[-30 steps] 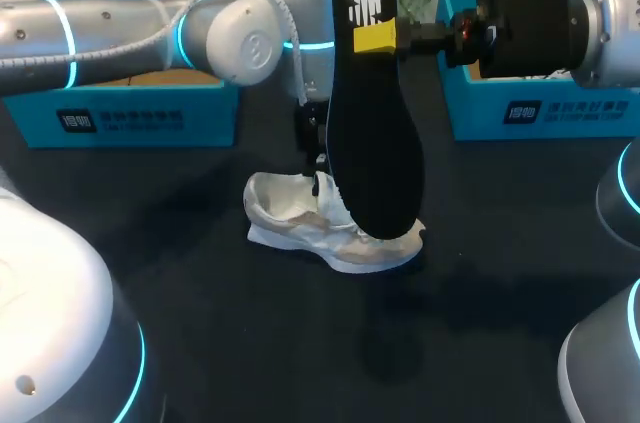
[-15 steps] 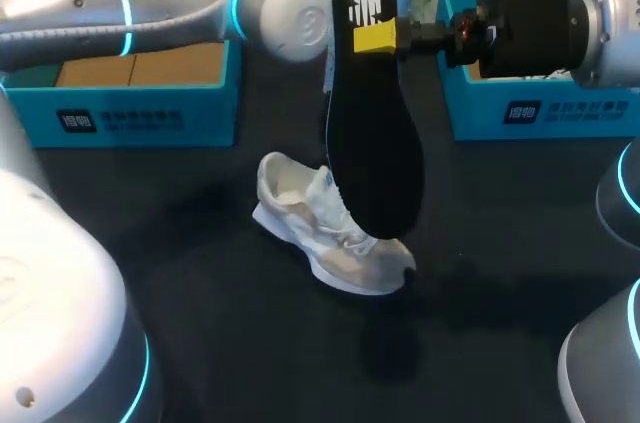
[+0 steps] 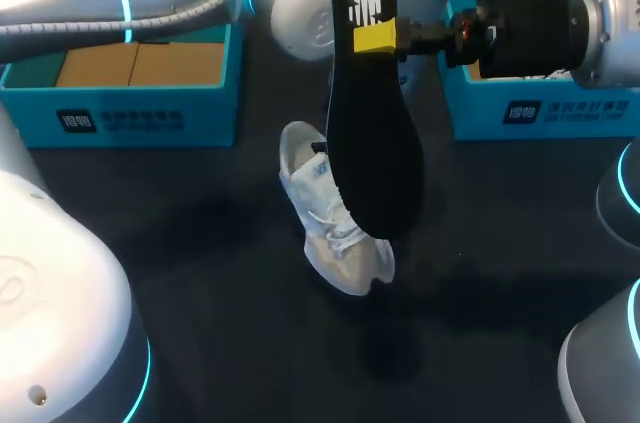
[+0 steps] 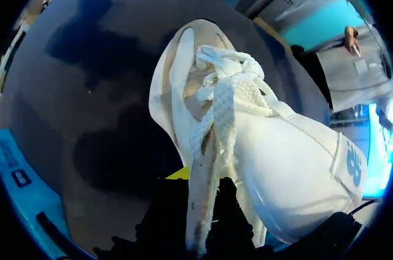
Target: Take the shoe out of the shoebox, open the shoe tongue, remove and reinsert the insole, then place the shoe into the shoebox
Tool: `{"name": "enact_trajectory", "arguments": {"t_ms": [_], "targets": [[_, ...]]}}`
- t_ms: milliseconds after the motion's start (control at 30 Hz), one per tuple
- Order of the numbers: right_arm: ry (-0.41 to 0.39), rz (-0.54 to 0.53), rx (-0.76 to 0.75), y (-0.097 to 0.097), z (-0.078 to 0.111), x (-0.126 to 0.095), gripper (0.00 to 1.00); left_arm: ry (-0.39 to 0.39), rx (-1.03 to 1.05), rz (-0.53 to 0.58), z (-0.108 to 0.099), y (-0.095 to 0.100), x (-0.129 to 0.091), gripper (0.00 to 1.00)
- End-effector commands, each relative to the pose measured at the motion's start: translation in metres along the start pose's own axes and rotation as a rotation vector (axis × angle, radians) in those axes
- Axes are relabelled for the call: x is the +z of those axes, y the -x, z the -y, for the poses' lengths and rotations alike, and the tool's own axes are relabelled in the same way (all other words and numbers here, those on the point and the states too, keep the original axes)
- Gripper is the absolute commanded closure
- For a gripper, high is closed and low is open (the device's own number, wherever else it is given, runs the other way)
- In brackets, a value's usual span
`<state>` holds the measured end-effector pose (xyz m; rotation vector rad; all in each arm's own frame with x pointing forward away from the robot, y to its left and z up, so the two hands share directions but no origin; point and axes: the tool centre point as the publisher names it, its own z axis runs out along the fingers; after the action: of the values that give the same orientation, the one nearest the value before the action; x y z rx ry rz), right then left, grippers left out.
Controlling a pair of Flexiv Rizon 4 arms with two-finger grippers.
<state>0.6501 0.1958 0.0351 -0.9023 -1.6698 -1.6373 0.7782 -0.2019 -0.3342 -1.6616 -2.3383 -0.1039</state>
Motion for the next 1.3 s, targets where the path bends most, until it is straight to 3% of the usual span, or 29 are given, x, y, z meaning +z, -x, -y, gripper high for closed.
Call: {"name": "enact_trajectory", "arguments": {"t_ms": [33, 367, 600, 867, 1300], "targets": [[0.001, 0.002, 0.001, 0.0, 0.0, 0.002, 1.0, 0.149, 0.178, 0.178, 0.004, -0.013, -0.001, 1.0], [0.001, 0.002, 0.001, 0.0, 0.0, 0.002, 1.0, 0.149, 0.178, 0.178, 0.004, -0.013, -0.001, 1.0], [0.001, 0.002, 0.001, 0.0, 0.0, 0.002, 1.0, 0.074, 0.242, 0.147, 0.003, 0.005, 0.012, 1.0], [0.001, 0.002, 0.001, 0.0, 0.0, 0.002, 1.0, 0.129, 0.272, 0.056, 0.004, 0.024, 0.016, 1.0], [0.001, 0.002, 0.001, 0.0, 0.0, 0.002, 1.0, 0.11, 0.288, -0.024, -0.003, 0.046, 0.045, 1.0]]}}
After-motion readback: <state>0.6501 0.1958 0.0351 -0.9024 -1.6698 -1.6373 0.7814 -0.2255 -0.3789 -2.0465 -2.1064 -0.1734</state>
